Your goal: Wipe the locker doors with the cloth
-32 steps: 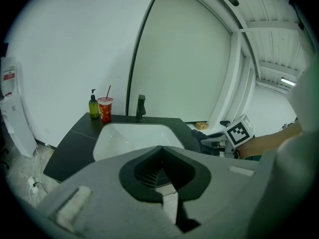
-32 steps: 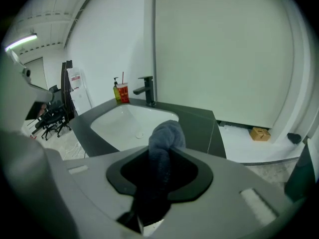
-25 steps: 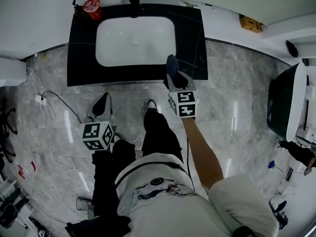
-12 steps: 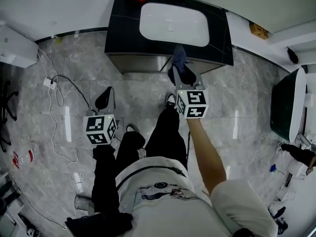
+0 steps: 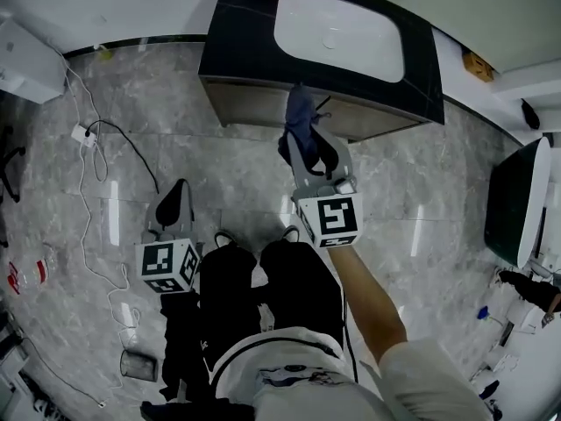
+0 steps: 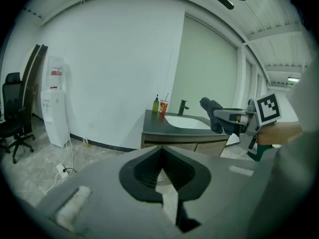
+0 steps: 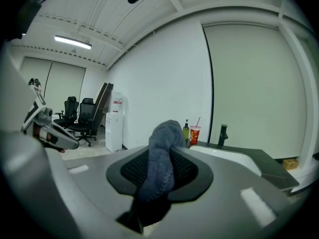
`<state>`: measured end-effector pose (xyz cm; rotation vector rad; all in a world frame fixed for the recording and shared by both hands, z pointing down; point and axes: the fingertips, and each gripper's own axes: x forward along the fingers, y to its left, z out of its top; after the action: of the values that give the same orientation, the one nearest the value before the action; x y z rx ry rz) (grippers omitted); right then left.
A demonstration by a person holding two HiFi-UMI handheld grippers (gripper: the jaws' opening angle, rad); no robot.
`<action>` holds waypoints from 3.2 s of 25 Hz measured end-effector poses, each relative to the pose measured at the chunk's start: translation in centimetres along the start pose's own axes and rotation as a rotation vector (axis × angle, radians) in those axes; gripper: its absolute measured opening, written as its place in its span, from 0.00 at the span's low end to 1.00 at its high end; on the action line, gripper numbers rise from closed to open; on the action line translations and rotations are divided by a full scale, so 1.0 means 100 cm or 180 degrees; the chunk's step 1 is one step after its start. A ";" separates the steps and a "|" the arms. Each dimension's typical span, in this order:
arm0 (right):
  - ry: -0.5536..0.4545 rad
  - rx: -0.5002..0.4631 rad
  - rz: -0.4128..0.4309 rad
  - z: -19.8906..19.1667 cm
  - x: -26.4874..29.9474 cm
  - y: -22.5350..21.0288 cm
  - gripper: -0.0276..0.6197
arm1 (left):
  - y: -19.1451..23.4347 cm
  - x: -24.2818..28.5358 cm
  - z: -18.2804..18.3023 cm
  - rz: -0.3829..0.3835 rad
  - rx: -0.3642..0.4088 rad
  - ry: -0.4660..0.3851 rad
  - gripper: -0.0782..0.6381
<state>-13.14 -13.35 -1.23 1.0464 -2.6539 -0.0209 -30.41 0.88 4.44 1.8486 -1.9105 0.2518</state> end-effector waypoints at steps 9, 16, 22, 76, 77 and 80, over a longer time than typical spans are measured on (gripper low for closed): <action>-0.0736 -0.0516 0.0071 -0.114 0.065 0.033 0.21 | 0.040 0.097 -0.107 0.0203 0.0388 -0.0508 0.11; -0.1223 -0.0896 0.0105 -0.187 0.126 0.038 0.21 | 0.054 0.179 -0.153 0.0246 0.0780 -0.1060 0.11; -0.1520 -0.1184 0.0083 -0.216 0.163 0.053 0.21 | 0.064 0.217 -0.173 0.0287 0.0863 -0.1450 0.11; -0.1256 -0.1597 -0.0785 -0.242 0.207 -0.050 0.21 | 0.074 0.194 -0.231 0.0312 0.0879 -0.1316 0.11; -0.1241 -0.1581 -0.0818 -0.245 0.204 -0.056 0.21 | 0.072 0.195 -0.232 0.0308 0.0883 -0.1313 0.11; -0.1210 -0.1554 -0.0901 -0.252 0.194 -0.075 0.21 | 0.066 0.199 -0.232 0.0294 0.0896 -0.1301 0.11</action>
<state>-14.89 -29.58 27.08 1.3222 -2.5659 -0.9591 -31.94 -6.15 34.88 2.1252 -2.3399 0.1908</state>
